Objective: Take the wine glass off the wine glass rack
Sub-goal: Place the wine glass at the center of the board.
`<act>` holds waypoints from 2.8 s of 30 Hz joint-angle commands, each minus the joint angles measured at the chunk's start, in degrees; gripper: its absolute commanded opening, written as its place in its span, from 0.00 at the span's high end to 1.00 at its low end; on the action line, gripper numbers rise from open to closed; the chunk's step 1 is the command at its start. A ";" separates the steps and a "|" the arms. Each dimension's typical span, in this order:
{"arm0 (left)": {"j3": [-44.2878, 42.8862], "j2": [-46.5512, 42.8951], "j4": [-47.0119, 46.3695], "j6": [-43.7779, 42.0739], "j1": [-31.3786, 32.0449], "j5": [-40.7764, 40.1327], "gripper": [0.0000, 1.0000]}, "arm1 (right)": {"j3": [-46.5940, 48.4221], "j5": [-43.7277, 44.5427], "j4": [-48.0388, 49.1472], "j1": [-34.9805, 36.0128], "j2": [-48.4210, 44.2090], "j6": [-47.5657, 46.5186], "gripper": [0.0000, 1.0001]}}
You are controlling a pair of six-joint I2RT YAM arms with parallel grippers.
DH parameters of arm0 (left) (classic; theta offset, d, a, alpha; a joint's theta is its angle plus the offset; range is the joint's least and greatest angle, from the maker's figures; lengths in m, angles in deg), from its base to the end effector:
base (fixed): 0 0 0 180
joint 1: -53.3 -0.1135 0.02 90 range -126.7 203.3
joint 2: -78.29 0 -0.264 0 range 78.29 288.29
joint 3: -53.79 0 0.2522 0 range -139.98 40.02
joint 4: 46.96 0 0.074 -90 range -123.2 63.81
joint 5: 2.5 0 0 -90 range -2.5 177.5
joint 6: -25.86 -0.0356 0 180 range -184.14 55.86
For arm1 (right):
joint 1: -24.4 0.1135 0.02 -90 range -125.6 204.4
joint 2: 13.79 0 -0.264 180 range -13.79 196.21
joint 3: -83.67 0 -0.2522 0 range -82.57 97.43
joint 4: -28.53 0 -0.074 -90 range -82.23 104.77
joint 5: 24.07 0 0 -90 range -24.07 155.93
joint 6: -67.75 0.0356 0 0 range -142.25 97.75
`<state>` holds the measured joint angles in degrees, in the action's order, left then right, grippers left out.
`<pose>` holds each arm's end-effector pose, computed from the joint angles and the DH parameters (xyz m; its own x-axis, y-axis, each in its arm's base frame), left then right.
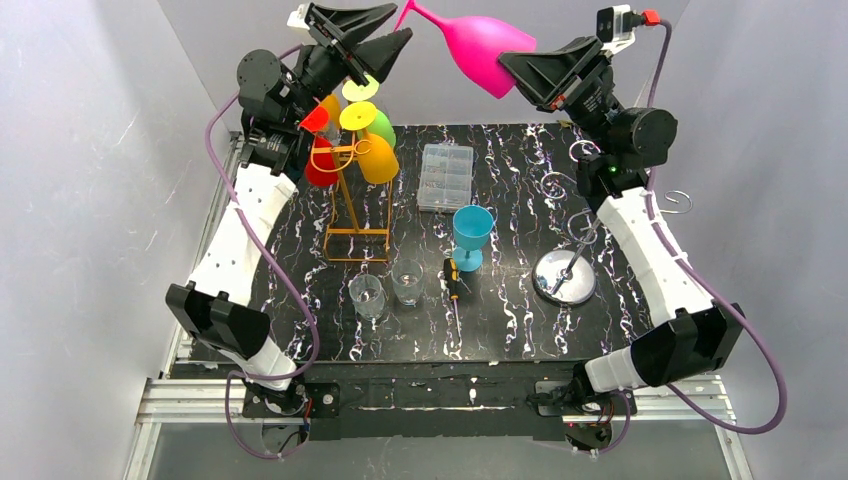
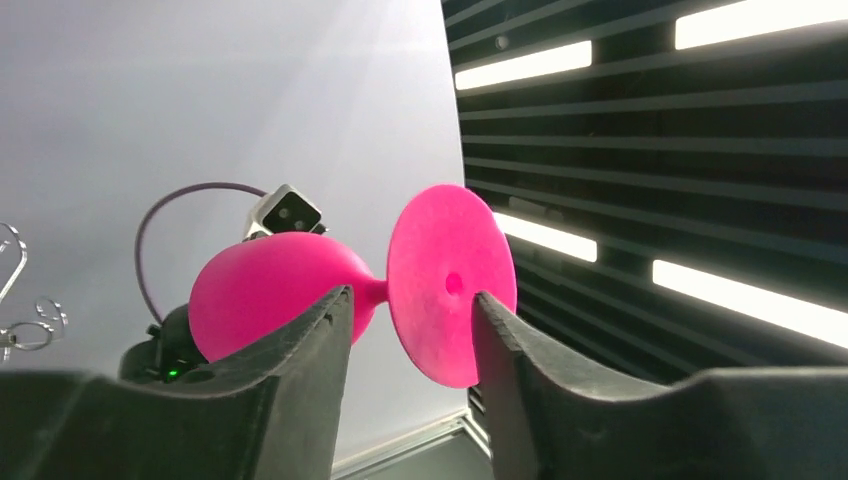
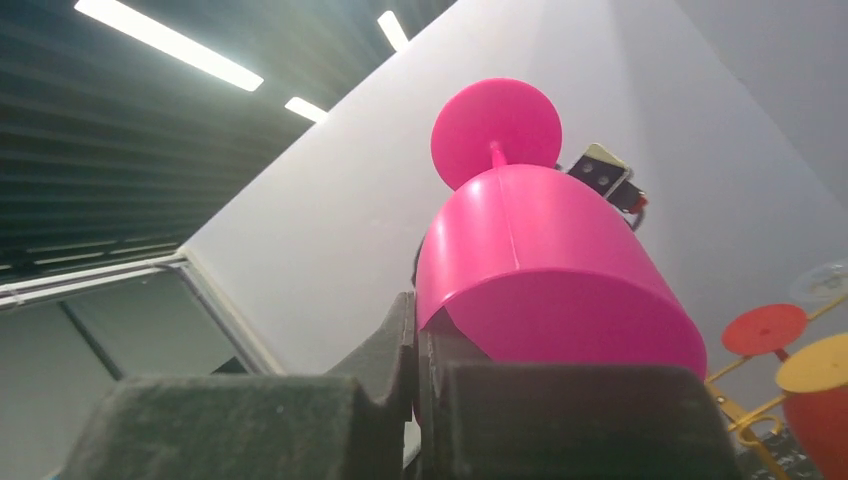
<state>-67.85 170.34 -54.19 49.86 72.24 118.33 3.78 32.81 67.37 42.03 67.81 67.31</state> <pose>0.3085 -0.1252 0.5645 -0.8397 -0.5412 0.0450 0.2467 -0.4539 -0.8562 0.2577 0.1023 0.5421 -0.5284 0.7108 -0.4642 -0.8065 -0.2496 0.5360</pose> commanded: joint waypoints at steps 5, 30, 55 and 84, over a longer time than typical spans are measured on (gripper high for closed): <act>4.94 -8.52 0.21 -9.72 0.09 1.95 0.19 | 2.69 1.46 -21.00 -0.31 -6.36 -15.13 0.99; -2.12 -22.68 68.71 -76.82 0.04 -21.57 0.02 | 39.01 4.78 -106.71 3.79 0.61 -56.53 0.99; -4.89 -23.17 73.85 -83.05 0.00 -27.27 0.02 | 33.44 40.05 -134.25 48.82 7.29 -59.46 0.99; -2.00 -23.66 73.69 -84.44 0.00 -28.43 0.02 | -5.78 45.14 -110.47 39.36 2.24 -61.15 0.99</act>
<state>-70.45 147.67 19.56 -33.40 72.24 91.14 -1.90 79.47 -46.94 82.11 70.15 7.62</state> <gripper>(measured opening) 0.983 0.040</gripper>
